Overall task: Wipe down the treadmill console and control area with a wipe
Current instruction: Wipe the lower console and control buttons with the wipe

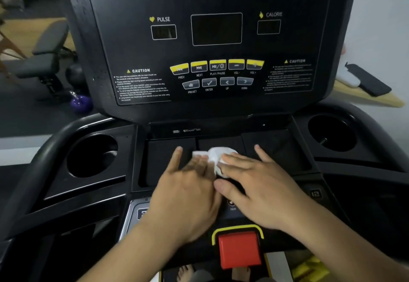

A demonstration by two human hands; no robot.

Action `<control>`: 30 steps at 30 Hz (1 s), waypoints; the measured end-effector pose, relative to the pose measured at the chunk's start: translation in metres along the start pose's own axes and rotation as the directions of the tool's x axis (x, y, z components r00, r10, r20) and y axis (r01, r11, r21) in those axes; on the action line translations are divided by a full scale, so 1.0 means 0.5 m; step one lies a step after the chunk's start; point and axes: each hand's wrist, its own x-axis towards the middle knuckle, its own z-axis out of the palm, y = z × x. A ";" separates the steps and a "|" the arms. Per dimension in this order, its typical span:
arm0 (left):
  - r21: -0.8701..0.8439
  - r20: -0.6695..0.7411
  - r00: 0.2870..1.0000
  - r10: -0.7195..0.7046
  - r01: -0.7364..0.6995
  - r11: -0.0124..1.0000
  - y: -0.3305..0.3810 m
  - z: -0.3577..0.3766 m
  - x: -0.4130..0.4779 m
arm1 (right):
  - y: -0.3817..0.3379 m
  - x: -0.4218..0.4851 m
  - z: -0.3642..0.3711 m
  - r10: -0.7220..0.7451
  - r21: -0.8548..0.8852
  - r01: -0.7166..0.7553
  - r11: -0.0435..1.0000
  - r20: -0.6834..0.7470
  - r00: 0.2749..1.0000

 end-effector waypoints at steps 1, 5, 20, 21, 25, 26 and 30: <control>0.011 0.012 1.000 -0.027 0.027 1.000 -0.007 0.002 0.003 | -0.001 0.010 0.003 0.008 -0.002 -0.008 1.000 0.004 1.000; -0.014 -0.009 1.000 -0.002 0.002 1.000 -0.003 0.001 -0.013 | 0.004 -0.009 0.004 -0.016 -0.033 0.016 0.999 0.030 0.999; -0.069 0.080 0.995 -0.063 0.069 0.995 -0.003 0.000 0.019 | 0.002 0.015 -0.004 0.037 -0.039 -0.035 0.999 0.069 0.997; -0.052 0.102 0.993 -0.064 0.069 0.996 -0.007 0.006 0.036 | 0.006 0.033 -0.004 0.043 -0.034 -0.042 0.999 0.057 0.997; -0.039 0.152 0.988 -0.042 0.048 0.998 -0.014 0.003 0.057 | 0.004 0.053 -0.005 0.043 -0.031 -0.041 0.999 0.048 0.998; -0.035 0.147 0.989 -0.029 0.034 0.999 -0.010 0.000 0.044 | 0.001 0.038 -0.005 0.026 -0.030 -0.024 0.999 0.051 0.998; -0.028 0.145 0.989 -0.036 0.040 0.999 -0.003 0.002 0.038 | 0.002 0.028 -0.007 0.033 -0.041 -0.030 0.999 0.056 0.998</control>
